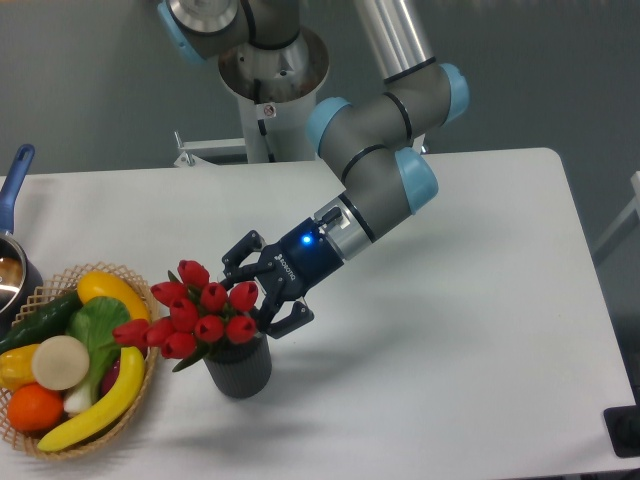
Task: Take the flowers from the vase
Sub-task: 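Position the open gripper around the tulip stems above the vase rim, then close the gripper on the tulip stems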
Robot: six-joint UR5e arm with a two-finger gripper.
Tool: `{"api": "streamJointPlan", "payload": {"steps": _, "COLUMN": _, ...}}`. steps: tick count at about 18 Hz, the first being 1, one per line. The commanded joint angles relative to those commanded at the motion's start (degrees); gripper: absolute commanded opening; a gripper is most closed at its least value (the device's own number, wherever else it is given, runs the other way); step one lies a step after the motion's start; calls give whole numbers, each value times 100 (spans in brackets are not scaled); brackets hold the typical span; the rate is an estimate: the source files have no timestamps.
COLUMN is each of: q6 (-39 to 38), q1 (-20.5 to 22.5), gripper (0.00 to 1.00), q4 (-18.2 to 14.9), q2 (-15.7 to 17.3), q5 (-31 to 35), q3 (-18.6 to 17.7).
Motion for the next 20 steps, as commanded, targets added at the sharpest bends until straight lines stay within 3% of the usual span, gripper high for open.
{"api": "streamJointPlan", "payload": {"steps": 8, "q6": -9, "q1": 9, "gripper": 51, "q4": 0, "q2": 35, "q5": 0, "q3": 0}}
{"api": "streamJointPlan", "payload": {"steps": 9, "q6": -9, "q1": 9, "gripper": 45, "q4": -9, "q2": 44, "q5": 0, "q3": 0}}
{"api": "streamJointPlan", "payload": {"steps": 14, "q6": -9, "q1": 9, "gripper": 36, "q4": -9, "q2": 53, "q5": 9, "q3": -35}}
{"api": "streamJointPlan", "payload": {"steps": 20, "q6": -9, "q1": 61, "gripper": 36, "q4": 0, "q2": 53, "q5": -9, "q3": -62}}
